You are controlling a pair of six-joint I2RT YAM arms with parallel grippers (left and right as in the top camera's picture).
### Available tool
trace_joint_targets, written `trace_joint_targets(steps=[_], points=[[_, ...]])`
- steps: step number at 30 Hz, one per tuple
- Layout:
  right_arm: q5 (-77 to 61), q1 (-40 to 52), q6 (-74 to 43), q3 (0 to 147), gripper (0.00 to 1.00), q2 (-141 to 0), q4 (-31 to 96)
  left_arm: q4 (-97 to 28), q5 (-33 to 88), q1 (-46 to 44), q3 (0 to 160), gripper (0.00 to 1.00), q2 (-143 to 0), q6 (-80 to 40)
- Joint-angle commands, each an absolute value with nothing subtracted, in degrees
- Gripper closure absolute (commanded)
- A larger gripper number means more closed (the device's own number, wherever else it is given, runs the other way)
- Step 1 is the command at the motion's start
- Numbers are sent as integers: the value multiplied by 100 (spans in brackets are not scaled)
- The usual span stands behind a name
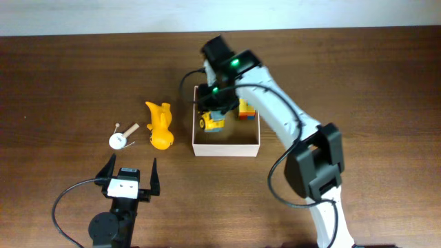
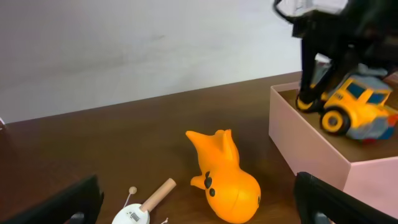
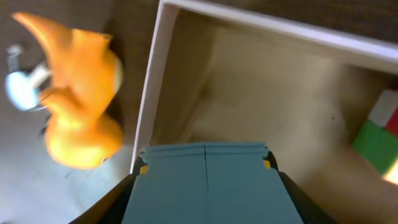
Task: Pack container
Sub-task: 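Lift the truck and carry it left into the pink box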
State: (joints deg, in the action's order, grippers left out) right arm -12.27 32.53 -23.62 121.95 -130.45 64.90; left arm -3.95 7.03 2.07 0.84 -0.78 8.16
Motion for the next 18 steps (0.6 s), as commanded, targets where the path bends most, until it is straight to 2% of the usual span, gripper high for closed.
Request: trace_joint_targets(steps=[1,9,18], points=[[49,3426,-3164,12322,50,-12864,6427,-412,663,226,54,1,-30,910],[738,3529,-3675,12317,50,-12875,6272,-412,663,226,54,1,-30,913],[753,3594,-3846,12313,50,-12973,6117,-412,663,226,54,1,-30,913]])
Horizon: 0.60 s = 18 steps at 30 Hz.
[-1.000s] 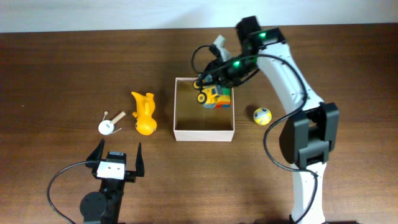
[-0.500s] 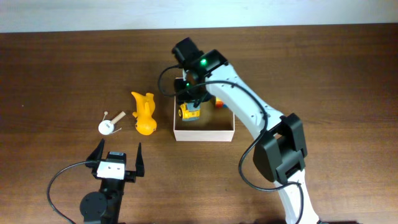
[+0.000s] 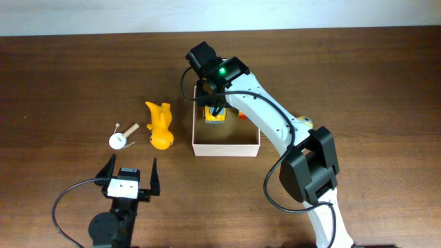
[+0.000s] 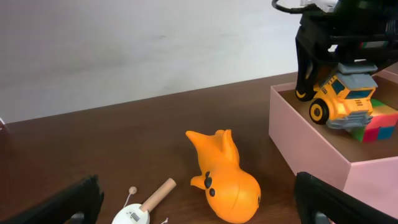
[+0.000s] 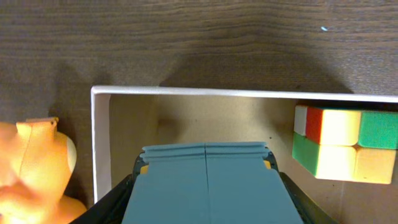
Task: Pack container
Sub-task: 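Lift the truck and carry it left into the pink box, then lower the truck beside the cube inside the box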
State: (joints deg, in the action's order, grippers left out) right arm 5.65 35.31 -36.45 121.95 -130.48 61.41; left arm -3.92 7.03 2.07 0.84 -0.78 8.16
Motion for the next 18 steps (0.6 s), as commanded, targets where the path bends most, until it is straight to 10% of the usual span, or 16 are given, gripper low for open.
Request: trace_joint_targets(steps=[1,18], points=[[751,3601,-3846,12311,50,-12991,6117,-412,663,224,54,1,-30,910],[574,3752,-3844,12300,50,-13089,6117,-410,663,226,54,1,-30,910]])
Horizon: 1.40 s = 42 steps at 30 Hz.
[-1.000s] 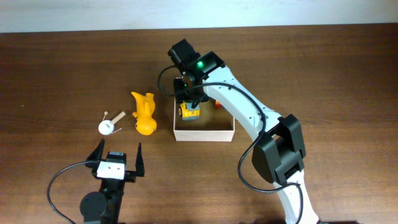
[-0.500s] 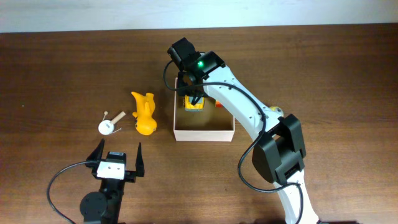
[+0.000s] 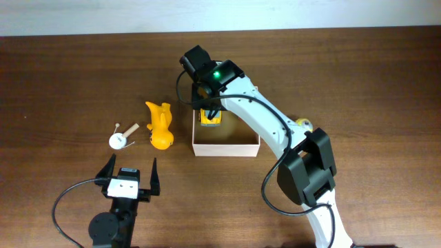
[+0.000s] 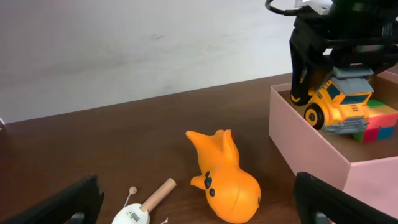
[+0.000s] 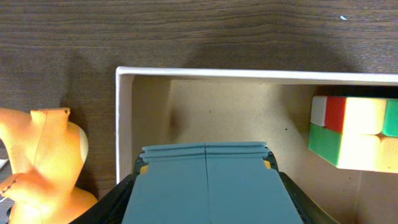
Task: Pack container
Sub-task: 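Lower the truck beside the cube inside the box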
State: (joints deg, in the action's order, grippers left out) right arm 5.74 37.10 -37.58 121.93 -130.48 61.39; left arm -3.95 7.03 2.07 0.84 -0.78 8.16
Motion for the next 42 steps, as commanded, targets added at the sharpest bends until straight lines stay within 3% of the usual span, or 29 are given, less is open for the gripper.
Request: trace_joint_targets(steps=[1,10,25,42], points=[[587,3750,-3841,12300,50,-13089,6108,-412,663,226,54,1,-30,910],[628,3743,-3795,12300,36,-13089,6060,-412,663,226,54,1,-30,910],[620,3706,-3553,12302,36,-13089,6075,-412,663,224,54,1,-30,910],[626,3701,-2867,12304,37,-12809,7321,-412,663,226,54,1,-30,913]])
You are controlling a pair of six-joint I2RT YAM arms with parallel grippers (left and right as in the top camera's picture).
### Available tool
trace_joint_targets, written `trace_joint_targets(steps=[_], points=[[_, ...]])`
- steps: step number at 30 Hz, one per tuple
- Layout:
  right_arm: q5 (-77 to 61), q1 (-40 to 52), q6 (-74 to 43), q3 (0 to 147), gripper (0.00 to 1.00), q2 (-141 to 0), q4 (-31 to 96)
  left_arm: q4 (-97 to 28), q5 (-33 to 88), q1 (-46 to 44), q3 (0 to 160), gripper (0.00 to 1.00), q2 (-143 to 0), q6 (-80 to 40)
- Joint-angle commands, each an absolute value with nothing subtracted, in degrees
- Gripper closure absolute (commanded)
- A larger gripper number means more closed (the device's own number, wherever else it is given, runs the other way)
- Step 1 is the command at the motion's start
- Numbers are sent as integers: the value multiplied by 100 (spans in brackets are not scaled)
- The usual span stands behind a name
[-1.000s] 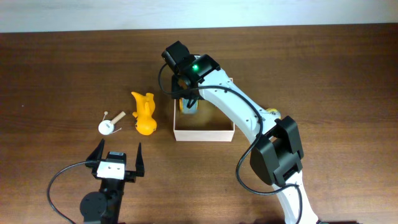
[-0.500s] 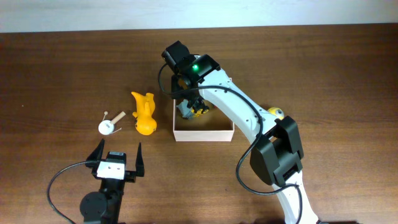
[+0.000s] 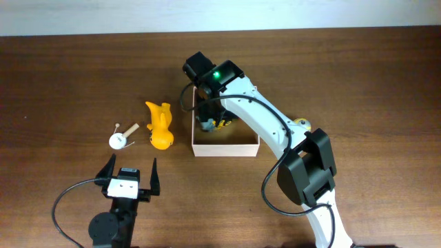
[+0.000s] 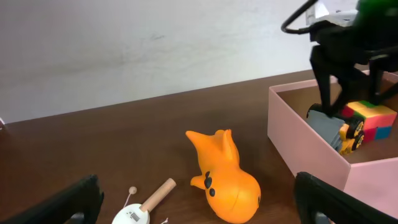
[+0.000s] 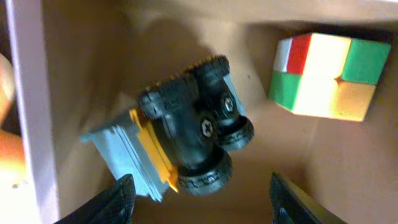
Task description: Pack container
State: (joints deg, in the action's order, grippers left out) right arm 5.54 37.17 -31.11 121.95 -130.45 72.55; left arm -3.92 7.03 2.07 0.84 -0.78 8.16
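Observation:
A yellow and grey toy truck (image 5: 186,130) lies on its side, wheels showing, on the floor of the pink box (image 3: 226,147), in its left half. A colour cube (image 5: 323,74) sits in the box's far right part. My right gripper (image 5: 202,205) hangs open just above the truck (image 3: 213,122), holding nothing. An orange animal-shaped toy (image 3: 160,126) lies on the table left of the box. My left gripper (image 3: 129,178) rests open near the front edge, with the orange toy (image 4: 224,180) ahead of it.
A small white disc on a wooden stick (image 3: 122,136) lies left of the orange toy. The right arm reaches over the box from the right side. A pale wall (image 4: 155,43) stands behind the table's far edge.
My right gripper was shut on the truck, holding it upright over the box's left part. It is now open, and the truck lies on its side on the box floor. The left arm is unchanged.
My right gripper held the truck over the box's left side, near the rim. It then held it over the box's far left corner, and still did at the last earlier moment. Now the truck is released inside the box beside the cube.

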Motion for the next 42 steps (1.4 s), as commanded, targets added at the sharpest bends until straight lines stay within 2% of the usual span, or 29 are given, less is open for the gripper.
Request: trace_joint_targets(steps=[1,26,42], points=[[655,3701,-2801,12304,37,-12809,7334,-412,663,226,54,1,-30,910],[711,3664,-631,12302,37,-12875,7242,-412,663,226,54,1,-30,910],[451,3662,152,12300,37,-13089,7113,-412,663,226,54,1,-30,910]])
